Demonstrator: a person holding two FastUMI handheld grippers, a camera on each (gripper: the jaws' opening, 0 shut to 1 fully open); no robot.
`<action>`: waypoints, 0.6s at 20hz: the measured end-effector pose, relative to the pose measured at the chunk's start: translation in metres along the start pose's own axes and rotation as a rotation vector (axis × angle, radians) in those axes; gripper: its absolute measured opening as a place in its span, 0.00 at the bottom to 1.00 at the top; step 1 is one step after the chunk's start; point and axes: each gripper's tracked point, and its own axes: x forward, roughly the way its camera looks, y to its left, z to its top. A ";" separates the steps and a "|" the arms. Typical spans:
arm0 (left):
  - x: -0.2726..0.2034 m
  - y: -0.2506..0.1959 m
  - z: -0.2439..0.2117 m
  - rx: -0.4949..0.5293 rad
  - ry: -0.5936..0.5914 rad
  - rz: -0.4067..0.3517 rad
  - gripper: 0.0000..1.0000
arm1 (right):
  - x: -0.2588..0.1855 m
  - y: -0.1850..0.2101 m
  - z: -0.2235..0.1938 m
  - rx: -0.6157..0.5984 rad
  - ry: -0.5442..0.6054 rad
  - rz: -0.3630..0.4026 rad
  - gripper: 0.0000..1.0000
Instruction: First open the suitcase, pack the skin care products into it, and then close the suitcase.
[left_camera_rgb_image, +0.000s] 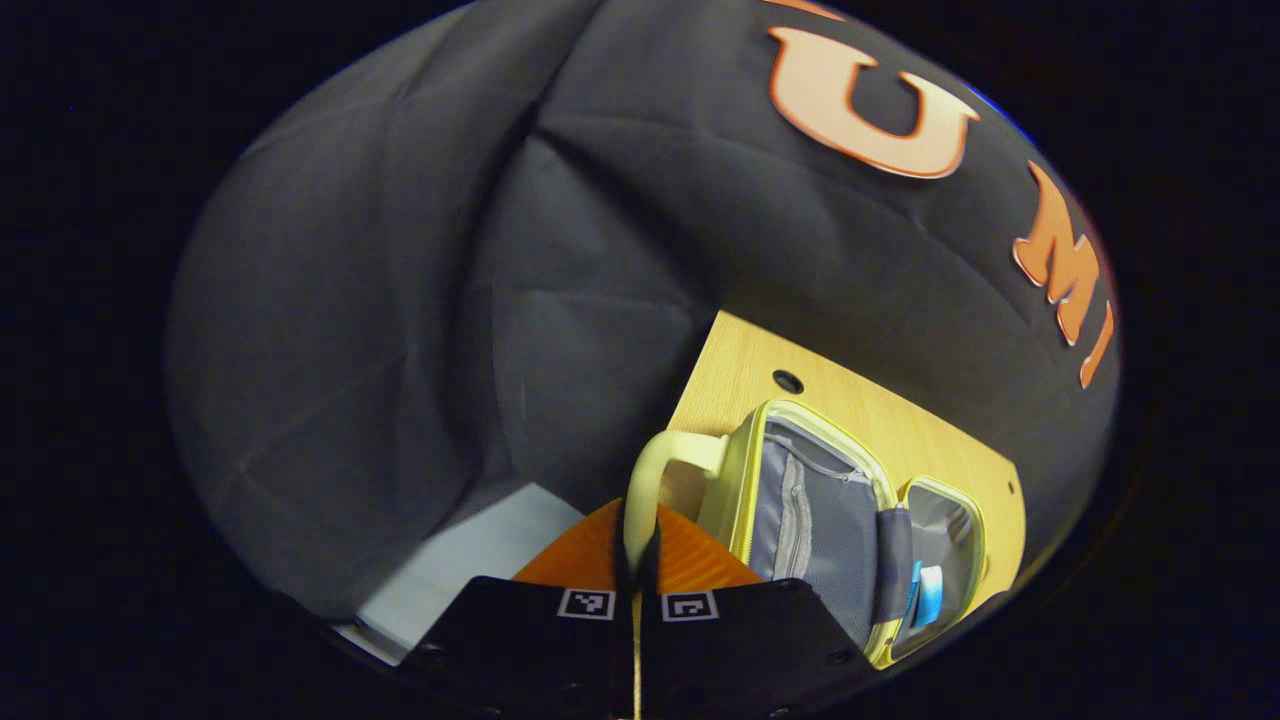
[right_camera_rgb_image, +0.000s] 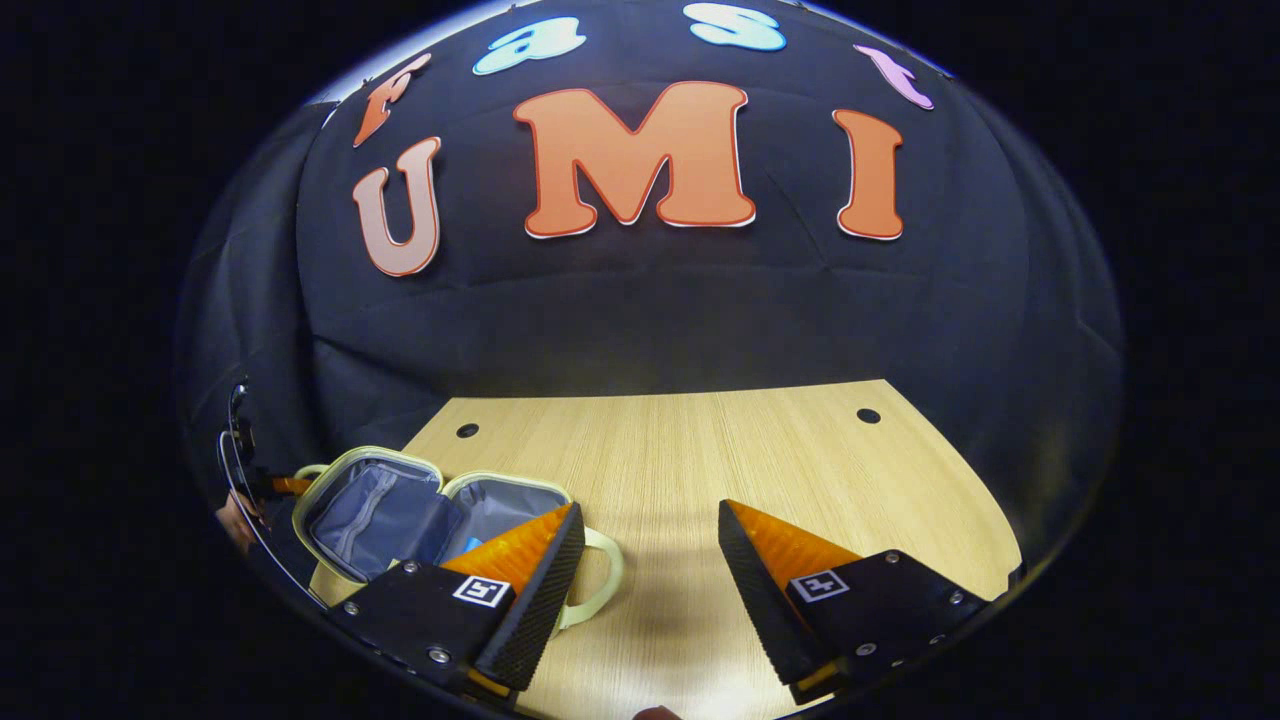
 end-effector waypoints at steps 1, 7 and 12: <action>-0.010 -0.008 0.012 0.039 -0.035 0.006 0.03 | -0.002 -0.003 0.002 0.000 -0.009 0.004 0.87; -0.080 -0.082 0.072 0.107 -0.178 -0.058 0.03 | -0.007 -0.020 0.007 -0.028 -0.039 0.038 0.87; -0.129 -0.174 0.089 0.229 -0.263 -0.133 0.02 | -0.013 -0.029 0.014 -0.009 -0.070 0.088 0.87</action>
